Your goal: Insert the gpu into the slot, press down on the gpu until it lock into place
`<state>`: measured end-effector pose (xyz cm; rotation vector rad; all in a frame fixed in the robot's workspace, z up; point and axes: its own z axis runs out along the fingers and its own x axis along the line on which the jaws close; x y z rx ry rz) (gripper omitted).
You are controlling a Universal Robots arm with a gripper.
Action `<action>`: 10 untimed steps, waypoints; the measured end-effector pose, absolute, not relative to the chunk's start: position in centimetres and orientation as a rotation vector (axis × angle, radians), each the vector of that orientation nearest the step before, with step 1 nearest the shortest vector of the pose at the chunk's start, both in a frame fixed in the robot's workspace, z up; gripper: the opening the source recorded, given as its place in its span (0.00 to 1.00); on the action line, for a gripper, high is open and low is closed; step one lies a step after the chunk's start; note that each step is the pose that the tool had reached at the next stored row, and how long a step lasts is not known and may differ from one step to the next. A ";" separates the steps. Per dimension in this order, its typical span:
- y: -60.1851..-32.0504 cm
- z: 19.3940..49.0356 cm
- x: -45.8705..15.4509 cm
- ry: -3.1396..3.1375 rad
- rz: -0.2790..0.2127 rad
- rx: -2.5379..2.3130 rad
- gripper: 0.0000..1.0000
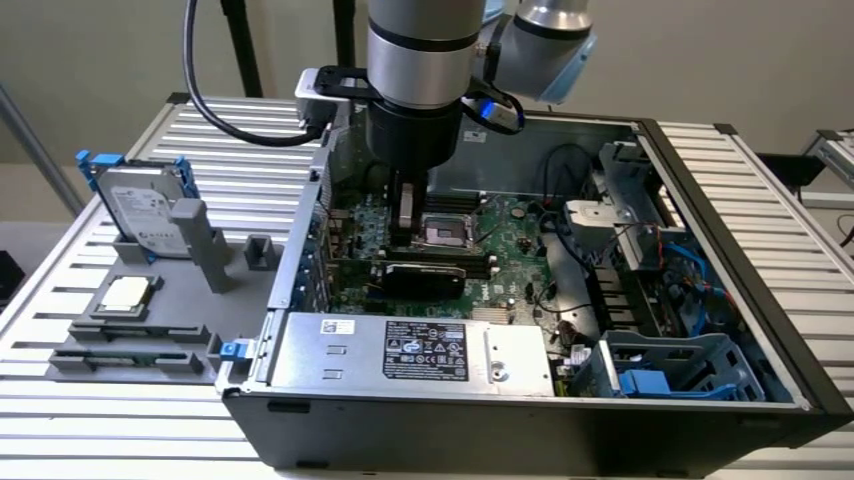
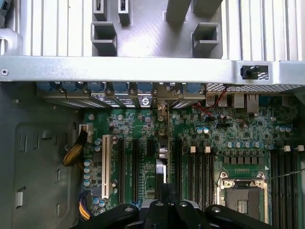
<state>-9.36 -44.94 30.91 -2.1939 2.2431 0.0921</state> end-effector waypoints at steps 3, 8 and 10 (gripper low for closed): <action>-44.9 30.9 -9.4 2.243 0.092 -2.194 0.11; -44.9 30.9 -9.4 2.243 0.092 -2.194 0.11; -44.9 30.9 -9.4 2.243 0.092 -2.194 0.11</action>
